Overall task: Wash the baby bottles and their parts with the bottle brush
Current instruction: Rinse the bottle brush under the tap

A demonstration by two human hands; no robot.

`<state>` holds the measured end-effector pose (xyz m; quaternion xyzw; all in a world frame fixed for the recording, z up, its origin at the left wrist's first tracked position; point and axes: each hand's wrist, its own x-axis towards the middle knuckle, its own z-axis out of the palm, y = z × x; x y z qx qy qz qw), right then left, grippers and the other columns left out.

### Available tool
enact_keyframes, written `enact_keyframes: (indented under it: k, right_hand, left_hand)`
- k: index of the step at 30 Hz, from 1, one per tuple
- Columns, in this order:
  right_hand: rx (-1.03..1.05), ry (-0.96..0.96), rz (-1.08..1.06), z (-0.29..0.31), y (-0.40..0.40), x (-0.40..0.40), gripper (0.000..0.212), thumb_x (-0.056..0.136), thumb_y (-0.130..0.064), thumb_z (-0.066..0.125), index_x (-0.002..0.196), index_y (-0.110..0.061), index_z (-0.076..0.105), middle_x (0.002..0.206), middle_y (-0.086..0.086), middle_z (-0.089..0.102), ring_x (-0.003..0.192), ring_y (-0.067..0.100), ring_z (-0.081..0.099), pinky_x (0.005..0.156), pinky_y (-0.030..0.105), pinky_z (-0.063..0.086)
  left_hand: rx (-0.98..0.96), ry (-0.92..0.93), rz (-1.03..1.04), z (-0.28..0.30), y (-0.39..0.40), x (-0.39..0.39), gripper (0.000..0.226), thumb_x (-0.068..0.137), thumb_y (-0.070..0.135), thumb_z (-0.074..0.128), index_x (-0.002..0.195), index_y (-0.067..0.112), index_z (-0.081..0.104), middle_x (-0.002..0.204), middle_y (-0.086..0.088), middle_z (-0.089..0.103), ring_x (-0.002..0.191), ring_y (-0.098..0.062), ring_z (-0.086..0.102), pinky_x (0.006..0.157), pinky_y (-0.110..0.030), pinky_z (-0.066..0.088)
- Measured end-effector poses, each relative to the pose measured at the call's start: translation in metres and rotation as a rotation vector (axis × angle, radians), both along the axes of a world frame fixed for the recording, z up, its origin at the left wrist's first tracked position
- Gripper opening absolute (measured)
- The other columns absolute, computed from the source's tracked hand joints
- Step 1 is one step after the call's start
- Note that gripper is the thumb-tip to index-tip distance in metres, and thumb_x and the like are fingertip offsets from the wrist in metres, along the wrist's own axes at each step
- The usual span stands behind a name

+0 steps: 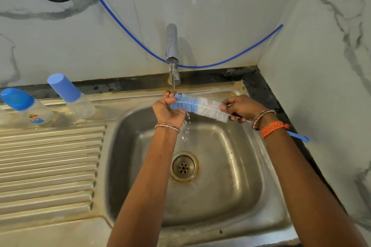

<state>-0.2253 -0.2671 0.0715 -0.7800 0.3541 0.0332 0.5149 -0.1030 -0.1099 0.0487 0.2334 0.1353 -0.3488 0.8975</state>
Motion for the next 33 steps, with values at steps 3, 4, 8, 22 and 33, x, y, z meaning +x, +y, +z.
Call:
enact_keyframes:
  k: [3, 4, 8, 22, 33]
  right_hand:
    - [-0.071, -0.088, 0.037, 0.005, 0.025, 0.024, 0.012, 0.092, -0.012, 0.059, 0.101, -0.01, 0.066, 0.071, 0.001, 0.058, 0.053, 0.009, 0.047, 0.039, 0.014, 0.035]
    - [-0.103, -0.12, 0.063, 0.005, 0.034, 0.033, 0.012, 0.091, -0.011, 0.06, 0.1, -0.008, 0.067, 0.076, 0.004, 0.062, 0.054, 0.009, 0.05, 0.04, 0.011, 0.038]
    - [-0.191, -0.163, 0.089, 0.0, 0.054, 0.064, 0.022, 0.087, -0.013, 0.066, 0.107, -0.006, 0.07, 0.098, 0.011, 0.07, 0.072, 0.022, 0.064, 0.058, 0.024, 0.053]
    - [-0.052, -0.275, 0.14, 0.004, 0.086, 0.096, 0.021, 0.084, -0.008, 0.069, 0.101, 0.004, 0.068, 0.078, 0.009, 0.065, 0.044, 0.001, 0.058, 0.039, 0.013, 0.044]
    - [0.165, -0.262, 0.134, 0.019, 0.084, 0.095, 0.02, 0.081, 0.002, 0.069, 0.101, 0.007, 0.065, 0.091, 0.019, 0.069, 0.06, 0.015, 0.065, 0.051, 0.019, 0.055]
  left_hand:
    - [-0.032, -0.074, 0.032, -0.003, 0.01, 0.004, 0.015, 0.088, 0.005, 0.04, 0.088, 0.012, 0.053, 0.079, -0.004, 0.057, 0.075, -0.018, 0.055, 0.076, -0.035, 0.05]
    - [-0.041, -0.096, 0.051, -0.006, 0.012, 0.005, 0.013, 0.093, 0.009, 0.042, 0.092, 0.012, 0.055, 0.085, -0.005, 0.06, 0.08, -0.018, 0.058, 0.08, -0.036, 0.05]
    - [-0.016, -0.147, 0.127, -0.018, 0.014, 0.009, 0.011, 0.098, 0.011, 0.045, 0.106, 0.016, 0.051, 0.102, -0.006, 0.062, 0.093, -0.019, 0.058, 0.093, -0.039, 0.046]
    - [-0.055, -0.336, 0.062, -0.023, 0.042, 0.018, 0.061, 0.062, 0.022, 0.084, 0.114, 0.016, 0.051, 0.107, -0.002, 0.067, 0.094, -0.012, 0.067, 0.082, -0.029, 0.057]
    - [0.29, -0.253, 0.34, -0.002, 0.032, 0.018, 0.017, 0.092, 0.0, 0.054, 0.108, 0.006, 0.056, 0.092, -0.005, 0.069, 0.086, -0.017, 0.066, 0.065, -0.027, 0.058]
